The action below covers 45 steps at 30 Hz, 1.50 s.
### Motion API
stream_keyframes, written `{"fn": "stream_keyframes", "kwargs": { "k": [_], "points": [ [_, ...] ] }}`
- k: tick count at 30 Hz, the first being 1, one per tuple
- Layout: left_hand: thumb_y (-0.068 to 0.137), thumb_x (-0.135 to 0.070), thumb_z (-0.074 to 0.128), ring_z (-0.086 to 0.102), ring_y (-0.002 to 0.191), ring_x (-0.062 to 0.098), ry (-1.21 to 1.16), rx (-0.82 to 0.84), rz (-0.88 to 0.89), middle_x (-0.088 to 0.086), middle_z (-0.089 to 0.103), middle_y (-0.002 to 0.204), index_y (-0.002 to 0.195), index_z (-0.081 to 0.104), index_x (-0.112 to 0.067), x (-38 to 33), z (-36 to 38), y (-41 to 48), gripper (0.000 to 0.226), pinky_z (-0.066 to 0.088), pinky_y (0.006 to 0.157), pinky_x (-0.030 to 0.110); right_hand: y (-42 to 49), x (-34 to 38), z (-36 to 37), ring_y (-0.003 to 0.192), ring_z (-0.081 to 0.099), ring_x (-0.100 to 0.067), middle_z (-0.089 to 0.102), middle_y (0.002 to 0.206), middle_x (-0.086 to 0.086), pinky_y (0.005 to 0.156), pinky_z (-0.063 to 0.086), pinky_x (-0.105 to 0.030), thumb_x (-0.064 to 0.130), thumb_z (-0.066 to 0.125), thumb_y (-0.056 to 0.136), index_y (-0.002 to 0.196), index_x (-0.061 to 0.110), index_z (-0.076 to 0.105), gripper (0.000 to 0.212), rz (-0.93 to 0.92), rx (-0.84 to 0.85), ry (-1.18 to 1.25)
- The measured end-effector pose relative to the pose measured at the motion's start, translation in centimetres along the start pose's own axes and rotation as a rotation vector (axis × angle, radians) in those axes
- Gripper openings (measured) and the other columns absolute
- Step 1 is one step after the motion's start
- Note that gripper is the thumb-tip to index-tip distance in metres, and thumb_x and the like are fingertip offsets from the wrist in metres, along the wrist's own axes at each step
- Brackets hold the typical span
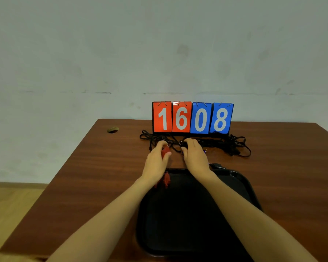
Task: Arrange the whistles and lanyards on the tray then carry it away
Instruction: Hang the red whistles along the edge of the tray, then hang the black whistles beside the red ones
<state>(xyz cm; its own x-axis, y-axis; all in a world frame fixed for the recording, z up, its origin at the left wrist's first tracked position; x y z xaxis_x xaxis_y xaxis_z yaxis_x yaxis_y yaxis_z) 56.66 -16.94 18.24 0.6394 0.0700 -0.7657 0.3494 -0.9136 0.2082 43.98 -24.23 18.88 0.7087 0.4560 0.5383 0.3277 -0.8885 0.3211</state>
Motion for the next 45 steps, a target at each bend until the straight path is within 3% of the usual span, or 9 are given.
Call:
{"fn": "stream_keyframes", "kwargs": {
  "k": [6,16,20,24,28,32,36,41,45],
  "points": [
    [0.093,-0.024,0.053,0.060,0.097,0.025,0.068,0.141,0.010,0.005,0.050,0.118,0.119,0.039,-0.023,-1.7,3.9,-4.3,0.029,0.055,0.083,0.043,-4.9,-2.8,-3.5,0.097,0.055,-0.013,0.054,0.112,-0.002,0.079,0.046,-0.026,0.026,0.053,0.095,0.119,0.014,0.052,0.027,0.102,0.010,0.120],
    [0.096,-0.022,0.049,0.049,0.120,0.027,0.397,0.273,-0.088,0.013,0.053,0.128,0.127,0.043,-0.007,-1.5,8.9,-7.2,0.035,0.043,0.097,0.036,-10.2,-5.6,-6.4,0.087,0.053,-0.009,0.057,0.113,0.000,0.081,0.050,-0.030,0.031,0.055,0.094,0.120,0.016,0.055,0.030,0.176,0.045,0.060],
    [0.096,-0.028,0.049,0.048,0.120,0.026,0.371,0.242,-0.102,0.011,0.046,0.131,0.127,0.043,-0.006,-0.8,8.5,-7.4,0.039,0.043,0.093,0.035,-10.4,-6.0,-7.2,0.086,0.053,-0.011,0.057,0.114,-0.002,0.078,0.049,-0.029,0.030,0.055,0.094,0.120,0.013,0.055,0.031,0.189,0.058,0.029],
    [0.098,-0.025,0.043,0.041,0.126,0.022,0.490,0.174,0.191,0.005,0.044,0.138,0.138,0.041,-0.012,-2.0,7.1,-8.2,0.041,0.034,0.103,0.032,-10.2,-6.2,-6.5,0.100,0.058,-0.019,0.058,0.119,-0.005,0.084,0.049,-0.032,0.030,0.054,0.095,0.120,0.013,0.056,0.031,0.213,0.101,0.018],
    [0.096,-0.021,0.043,0.025,0.141,0.019,0.694,0.263,0.457,-0.004,0.040,0.147,0.141,0.041,-0.021,-1.6,7.1,-9.7,0.045,0.013,0.116,0.035,-10.6,-6.4,-4.7,0.107,0.060,-0.022,0.059,0.123,-0.005,0.087,0.049,-0.034,0.026,0.054,0.095,0.130,0.017,0.049,0.037,0.251,0.159,0.050],
    [0.097,-0.015,0.041,0.016,0.146,0.019,0.772,0.346,0.471,-0.003,0.033,0.152,0.146,0.032,-0.021,-0.7,7.8,-9.5,0.050,-0.001,0.119,0.040,-10.8,-6.4,-3.1,0.088,0.063,-0.022,0.058,0.107,-0.003,0.081,0.055,-0.039,0.025,0.055,0.094,0.120,0.021,0.045,0.028,0.275,0.191,0.108],
    [0.098,-0.013,0.041,0.025,0.142,0.019,0.718,0.330,0.457,0.002,0.044,0.142,0.142,0.041,-0.020,-1.0,8.1,-8.2,0.044,-0.001,0.119,0.035,-10.8,-6.8,-2.0,0.093,0.061,-0.023,0.054,0.097,-0.002,0.083,0.056,-0.044,0.026,0.060,0.091,0.097,0.023,0.045,0.016,0.298,0.201,0.188],
    [0.098,-0.019,0.042,0.033,0.136,0.020,0.741,0.274,0.411,0.004,0.045,0.137,0.143,0.039,-0.017,-0.8,8.4,-7.1,0.045,0.004,0.119,0.036,-10.8,-7.5,-1.2,0.084,0.060,-0.020,0.053,0.097,-0.007,0.062,0.055,-0.026,0.021,0.060,0.091,0.097,0.017,0.047,0.014,0.377,0.195,0.338],
    [0.097,-0.019,0.046,0.033,0.136,0.026,0.749,0.240,0.398,0.008,0.044,0.139,0.143,0.039,-0.013,-0.2,8.2,-6.8,0.047,0.008,0.119,0.038,-10.8,-7.7,-0.2,0.080,0.063,-0.018,0.055,0.085,-0.005,0.067,0.057,-0.026,0.020,0.062,0.090,0.100,0.015,0.051,0.016,0.461,0.218,0.516]
  ]
}}
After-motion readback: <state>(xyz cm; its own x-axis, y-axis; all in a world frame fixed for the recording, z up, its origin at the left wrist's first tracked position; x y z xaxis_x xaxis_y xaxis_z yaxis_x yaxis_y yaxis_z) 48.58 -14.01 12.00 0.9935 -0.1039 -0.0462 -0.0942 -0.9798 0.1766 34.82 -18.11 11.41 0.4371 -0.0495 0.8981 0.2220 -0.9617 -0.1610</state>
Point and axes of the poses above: each hand's wrist, its own y-axis towards the middle knuckle, its own z-axis out of the palm, x = y × z, the point moved 9 cm from there along y, towards the middle knuckle
